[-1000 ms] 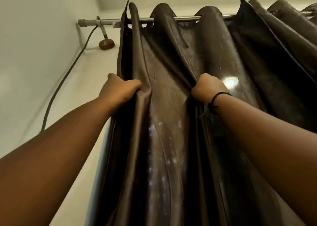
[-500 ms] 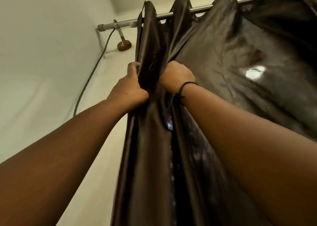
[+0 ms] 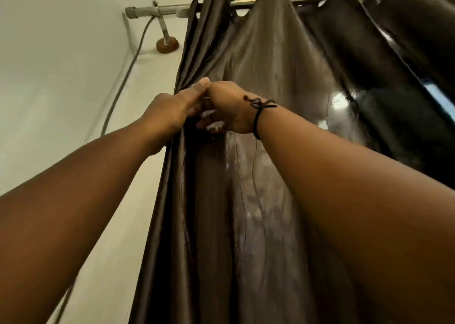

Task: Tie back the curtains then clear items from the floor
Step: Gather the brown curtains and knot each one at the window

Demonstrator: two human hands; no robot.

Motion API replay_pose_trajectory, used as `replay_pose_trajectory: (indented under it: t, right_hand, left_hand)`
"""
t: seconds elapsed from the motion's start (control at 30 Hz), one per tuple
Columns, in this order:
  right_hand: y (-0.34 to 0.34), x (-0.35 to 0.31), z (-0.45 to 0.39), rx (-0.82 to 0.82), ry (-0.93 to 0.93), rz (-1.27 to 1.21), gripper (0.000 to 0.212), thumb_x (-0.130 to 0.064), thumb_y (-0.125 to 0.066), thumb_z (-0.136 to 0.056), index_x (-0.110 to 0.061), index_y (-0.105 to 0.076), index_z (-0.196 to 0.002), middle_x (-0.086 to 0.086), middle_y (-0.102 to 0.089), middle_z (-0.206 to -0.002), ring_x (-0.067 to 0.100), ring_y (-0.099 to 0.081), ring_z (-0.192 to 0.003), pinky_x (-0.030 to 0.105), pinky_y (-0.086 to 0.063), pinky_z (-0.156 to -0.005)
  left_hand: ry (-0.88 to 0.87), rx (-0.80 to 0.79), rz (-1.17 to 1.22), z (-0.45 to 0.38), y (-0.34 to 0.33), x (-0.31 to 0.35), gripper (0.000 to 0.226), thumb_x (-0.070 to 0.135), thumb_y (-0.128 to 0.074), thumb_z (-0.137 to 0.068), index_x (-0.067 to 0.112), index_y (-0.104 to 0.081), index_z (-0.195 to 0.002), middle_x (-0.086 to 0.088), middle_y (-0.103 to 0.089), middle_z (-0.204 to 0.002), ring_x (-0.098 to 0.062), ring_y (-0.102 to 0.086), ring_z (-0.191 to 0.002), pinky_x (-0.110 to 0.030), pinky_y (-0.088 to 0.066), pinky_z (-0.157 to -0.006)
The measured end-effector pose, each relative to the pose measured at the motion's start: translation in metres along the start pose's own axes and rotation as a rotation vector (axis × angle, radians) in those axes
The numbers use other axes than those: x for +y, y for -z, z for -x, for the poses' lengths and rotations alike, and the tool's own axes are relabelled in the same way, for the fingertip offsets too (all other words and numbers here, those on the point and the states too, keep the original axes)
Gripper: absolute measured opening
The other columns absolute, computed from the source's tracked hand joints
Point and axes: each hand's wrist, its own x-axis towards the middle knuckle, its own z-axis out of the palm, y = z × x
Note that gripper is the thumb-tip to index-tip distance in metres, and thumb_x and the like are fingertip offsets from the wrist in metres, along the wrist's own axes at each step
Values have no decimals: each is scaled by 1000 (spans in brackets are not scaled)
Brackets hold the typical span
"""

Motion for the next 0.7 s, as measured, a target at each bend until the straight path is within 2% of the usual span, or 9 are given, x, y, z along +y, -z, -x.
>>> replay_pose_trajectory:
  t: [0.1, 0.17, 0.23, 0.3, 0.37, 0.4, 0.47, 0.57, 0.7]
  right_hand:
    - [50, 10, 25, 357, -21, 313, 38, -43, -46, -84, -12, -66, -92, 5, -63, -82, 21, -58, -69, 30, -45, -64]
    - [89, 20, 40, 787, -79, 1001, 49, -49, -50, -80, -17, -57, -116, 11, -55, -119, 32, -51, -110, 48, -41, -90]
    - [123, 36, 60, 967, -221, 1266, 75, -55, -58, -74, -19, -35, -136, 15, -33, -143, 40, -32, -128, 57, -29, -100]
    - [151, 46, 77, 935, -418, 1130, 95, -58, -67, -69, -13, -27, -141, 18, -33, -143, 40, -37, -127, 52, -34, -100]
    - [171, 57, 85, 777, -496, 986, 78, -52, -70, -72, -2, -46, -127, 18, -56, -126, 33, -58, -103, 38, -47, -86]
    - [178, 61, 85, 706, -465, 918, 61, -49, -69, -77, 1, -57, -111, 16, -65, -111, 27, -62, -83, 32, -49, -73]
    - [176, 65, 88, 678, -391, 724, 58, -57, -61, -80, -3, -65, -98, 11, -70, -91, 20, -59, -64, 28, -48, -58]
    - [165, 63, 86, 620, -353, 422, 79, -84, -42, -70, -12, -57, -101, 4, -63, -88, 20, -60, -71, 28, -49, -58]
    - [153, 66, 75, 543, -261, 384, 57, -63, -64, -72, -13, -56, -98, -1, -61, -87, 17, -60, -72, 26, -46, -50]
  left_hand:
    - [-64, 16, -190, -7, -19, 3, 56, 44, -74, -64, 7, -65, -105, -13, -67, -100, -31, -64, -92, -46, -52, -89]
    - [-97, 42, -350, -9, -36, 6, 45, 31, -71, -71, 6, -62, -107, -16, -64, -105, -35, -61, -95, -42, -51, -86]
    - [-133, 55, -417, -8, -54, 10, 46, 25, -65, -77, 8, -54, -118, -15, -60, -111, -35, -57, -97, -37, -47, -81]
    - [-175, 86, -396, -5, -72, 12, 57, 21, -62, -80, 13, -37, -131, -12, -55, -109, -31, -54, -92, -36, -41, -77]
    - [-196, 135, -321, -4, -86, 16, 71, 20, -63, -84, 14, -20, -140, -13, -54, -119, -33, -55, -99, -37, -40, -80]
    - [-193, 157, -280, -3, -92, 18, 79, 22, -64, -85, 13, -14, -145, -14, -51, -128, -34, -54, -109, -38, -41, -86]
    - [-184, 184, -205, -5, -103, 21, 90, 28, -67, -85, 10, -7, -149, -12, -44, -141, -33, -48, -124, -39, -39, -99]
    - [-126, 151, -242, -11, -117, 22, 79, 43, -65, -83, 5, -28, -141, -14, -48, -138, -34, -49, -123, -36, -40, -91]
    - [-134, 113, -390, -18, -134, 21, 50, 41, -48, -93, 2, -46, -126, -20, -54, -128, -38, -52, -115, -34, -36, -80]
